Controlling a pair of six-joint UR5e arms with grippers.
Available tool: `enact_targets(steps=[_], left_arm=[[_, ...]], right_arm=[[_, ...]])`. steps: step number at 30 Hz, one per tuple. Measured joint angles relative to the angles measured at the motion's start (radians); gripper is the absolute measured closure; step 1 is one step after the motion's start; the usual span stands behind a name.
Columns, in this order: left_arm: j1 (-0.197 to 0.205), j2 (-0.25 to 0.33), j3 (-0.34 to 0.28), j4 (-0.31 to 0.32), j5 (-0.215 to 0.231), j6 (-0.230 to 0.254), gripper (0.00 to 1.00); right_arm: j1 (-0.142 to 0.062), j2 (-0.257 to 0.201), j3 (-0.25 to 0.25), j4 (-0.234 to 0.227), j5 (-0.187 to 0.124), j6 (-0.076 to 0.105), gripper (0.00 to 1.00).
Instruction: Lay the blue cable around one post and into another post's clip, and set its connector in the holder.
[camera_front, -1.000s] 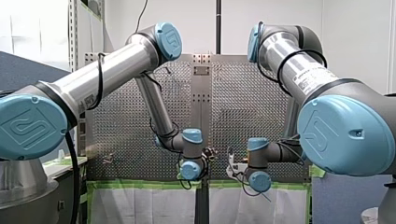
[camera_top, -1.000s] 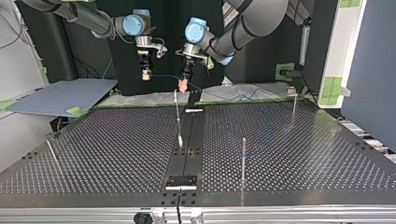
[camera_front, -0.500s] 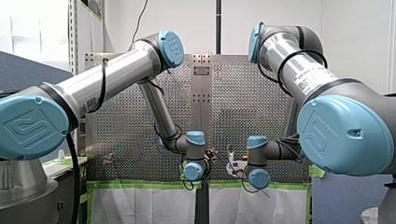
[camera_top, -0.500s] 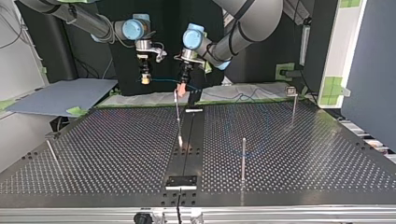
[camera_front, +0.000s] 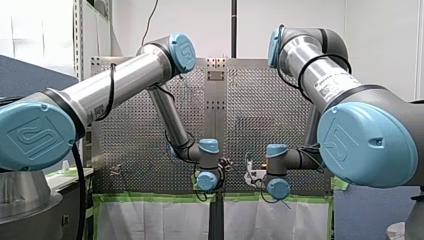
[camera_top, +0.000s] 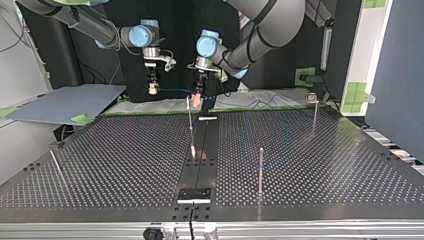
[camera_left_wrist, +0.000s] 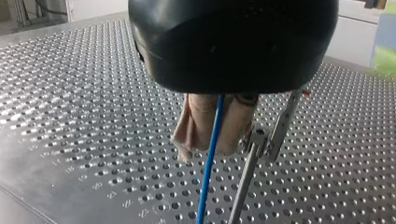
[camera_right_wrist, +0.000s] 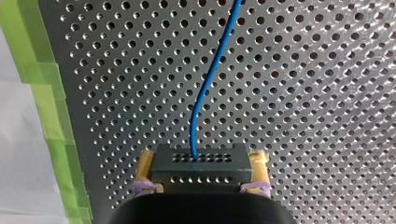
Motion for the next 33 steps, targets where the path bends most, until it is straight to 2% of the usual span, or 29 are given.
enact_targets(steps=[7, 12, 19, 33], left_arm=[[0.018, -0.016, 0.014, -0.023, -0.005, -0.002, 0.85], [0.029, -0.026, 0.020, -0.012, -0.007, -0.013, 0.85], [0.045, -0.026, 0.026, -0.007, -0.007, -0.012, 0.85], [0.081, -0.028, 0.037, -0.009, 0.002, -0.031, 0.85]], right_arm=[[-0.003, 0.001, -0.012, 0.007, -0.008, -0.001, 1.00], [-0.005, 0.004, -0.017, 0.009, -0.011, -0.007, 1.00], [-0.009, 0.039, -0.041, 0.031, -0.013, -0.020, 1.00], [-0.016, 0.051, -0.078, 0.062, -0.015, -0.017, 1.00]])
